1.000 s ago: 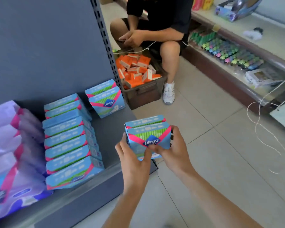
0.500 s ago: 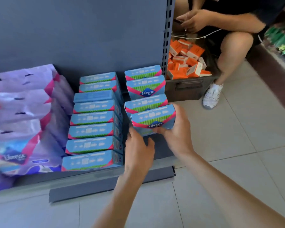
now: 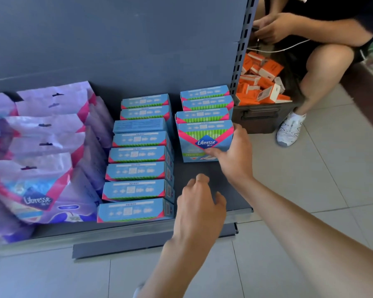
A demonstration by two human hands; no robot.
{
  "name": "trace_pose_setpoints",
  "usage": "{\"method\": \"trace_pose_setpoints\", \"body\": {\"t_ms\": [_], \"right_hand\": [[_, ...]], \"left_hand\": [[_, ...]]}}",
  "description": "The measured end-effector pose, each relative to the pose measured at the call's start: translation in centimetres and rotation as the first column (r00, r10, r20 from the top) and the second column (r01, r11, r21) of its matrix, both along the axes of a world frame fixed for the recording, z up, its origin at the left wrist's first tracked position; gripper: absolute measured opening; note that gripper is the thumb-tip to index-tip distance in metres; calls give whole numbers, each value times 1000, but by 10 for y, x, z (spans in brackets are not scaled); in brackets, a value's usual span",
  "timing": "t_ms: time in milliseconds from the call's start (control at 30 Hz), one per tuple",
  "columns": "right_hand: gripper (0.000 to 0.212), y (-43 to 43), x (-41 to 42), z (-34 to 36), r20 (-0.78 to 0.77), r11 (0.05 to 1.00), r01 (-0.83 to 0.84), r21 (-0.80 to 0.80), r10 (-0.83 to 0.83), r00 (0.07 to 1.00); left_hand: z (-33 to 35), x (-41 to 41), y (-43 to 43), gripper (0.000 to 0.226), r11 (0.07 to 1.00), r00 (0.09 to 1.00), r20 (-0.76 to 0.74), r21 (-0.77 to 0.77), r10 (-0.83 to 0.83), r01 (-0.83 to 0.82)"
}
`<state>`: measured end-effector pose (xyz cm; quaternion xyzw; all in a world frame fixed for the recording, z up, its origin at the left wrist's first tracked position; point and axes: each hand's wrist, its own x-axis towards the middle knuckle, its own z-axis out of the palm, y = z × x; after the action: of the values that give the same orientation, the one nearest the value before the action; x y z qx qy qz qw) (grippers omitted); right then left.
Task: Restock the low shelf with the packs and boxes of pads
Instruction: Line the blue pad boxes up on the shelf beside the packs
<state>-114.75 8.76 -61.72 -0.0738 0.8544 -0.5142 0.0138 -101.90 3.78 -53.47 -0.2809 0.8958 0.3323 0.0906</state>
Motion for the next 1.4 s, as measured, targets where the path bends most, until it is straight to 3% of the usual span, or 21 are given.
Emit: {"method": "trace_pose_setpoints", "body": {"t_ms": [167, 433, 567, 733, 867, 967, 1133, 1400], "right_hand": [[69, 1, -3, 1, 27, 997, 12, 76, -14, 1000], [77, 7, 6, 16, 93, 989, -14, 145, 1, 996], [70, 26, 27, 27, 123, 987, -40, 155, 20, 992], [60, 67, 62, 37, 172, 925, -103, 367, 41, 984], [55, 111, 104, 44, 235, 821, -170, 545, 45, 971], [56, 149, 149, 44, 281, 738, -224, 637, 48, 958], [60, 197, 250, 37, 407, 732, -164, 661, -166, 898], [62, 228, 437, 13, 565, 786, 79, 613, -505, 652]], "left_hand": [[7, 2, 2, 35, 986, 995, -43, -141, -95, 88], [10, 6, -2, 32, 980, 993, -50, -173, -107, 97], [15, 7, 1, 32, 974, 989, -34, -180, -144, 136], [21, 9, 14, 31, 952, 971, -19, -200, -240, 232], [22, 14, 35, 28, 913, 929, -8, -190, -370, 362], [19, 23, 56, 27, 849, 866, 24, -189, -499, 494], [9, 65, 97, 28, 647, 668, 84, -183, -740, 740], [-30, 177, 163, 32, 292, 301, 128, -90, -945, 952]]}}
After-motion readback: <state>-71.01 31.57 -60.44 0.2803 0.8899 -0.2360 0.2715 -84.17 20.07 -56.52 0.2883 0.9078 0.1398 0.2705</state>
